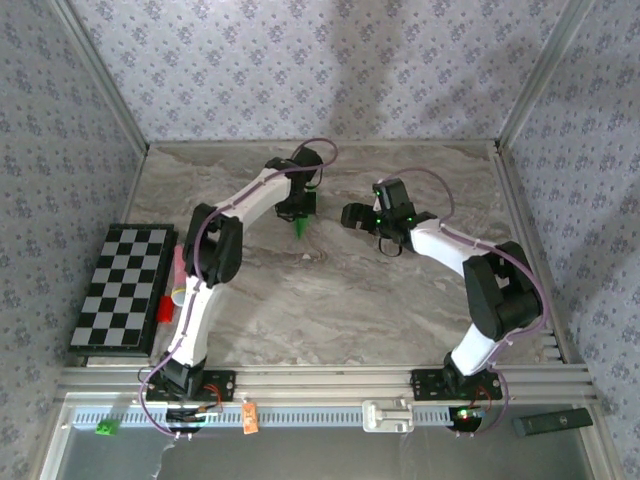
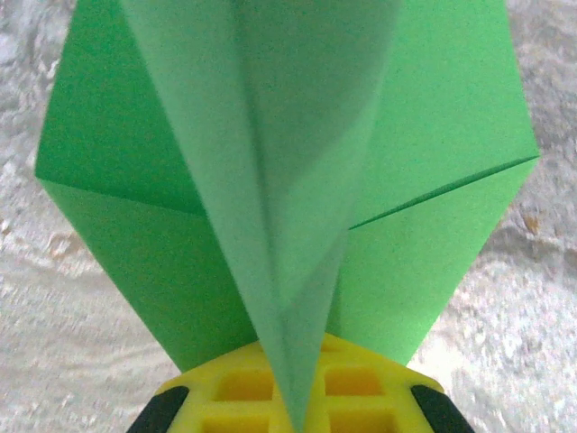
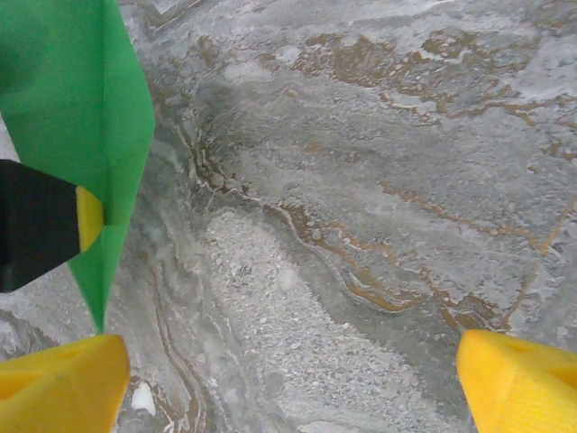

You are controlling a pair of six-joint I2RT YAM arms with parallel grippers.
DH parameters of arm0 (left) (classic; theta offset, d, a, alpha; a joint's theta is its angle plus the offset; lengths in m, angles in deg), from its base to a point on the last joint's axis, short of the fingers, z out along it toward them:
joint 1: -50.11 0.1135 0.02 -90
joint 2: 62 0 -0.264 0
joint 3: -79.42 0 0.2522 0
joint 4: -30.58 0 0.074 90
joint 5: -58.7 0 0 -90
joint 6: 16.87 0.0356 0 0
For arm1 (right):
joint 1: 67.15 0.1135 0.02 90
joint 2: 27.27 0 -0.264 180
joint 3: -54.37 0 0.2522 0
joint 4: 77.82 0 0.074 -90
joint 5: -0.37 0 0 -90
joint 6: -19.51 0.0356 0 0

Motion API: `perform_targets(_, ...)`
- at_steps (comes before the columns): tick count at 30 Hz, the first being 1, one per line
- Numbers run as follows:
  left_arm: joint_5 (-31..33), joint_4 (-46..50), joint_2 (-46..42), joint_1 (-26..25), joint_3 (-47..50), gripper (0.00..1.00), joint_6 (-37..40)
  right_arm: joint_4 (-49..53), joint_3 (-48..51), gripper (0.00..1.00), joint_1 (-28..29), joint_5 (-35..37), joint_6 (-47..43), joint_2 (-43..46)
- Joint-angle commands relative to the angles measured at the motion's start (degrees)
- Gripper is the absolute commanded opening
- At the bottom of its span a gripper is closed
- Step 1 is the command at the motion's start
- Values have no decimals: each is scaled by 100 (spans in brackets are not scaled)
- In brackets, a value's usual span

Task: Fold a paper plane with a square sheet of paper (pick it up from the middle)
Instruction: Move the paper plane to the top-center of the table.

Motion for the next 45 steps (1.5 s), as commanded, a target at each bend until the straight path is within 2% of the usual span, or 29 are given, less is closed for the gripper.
perform_targets(1,175,68,236,16,-355,5,104,180,124,100,-30,249,-209,216)
perform_targets(9,209,137,607,61,-684,6,73,215,205,100,-76,209,-178,281)
perform_targets(18,198,149,795,68,-744,24,1,233,223,100,-85,117,-89,258)
perform_targets(29,224,130,952,71,-721,34,9,264,224,100,-85,74,-22,245)
perform_targets(37,67,78,1082,64,-725,44,100,259,194,100,-85,31,17,186)
perform_targets(45,-60,83,1074,61,-871,44,116,283,127,100,-94,20,27,148)
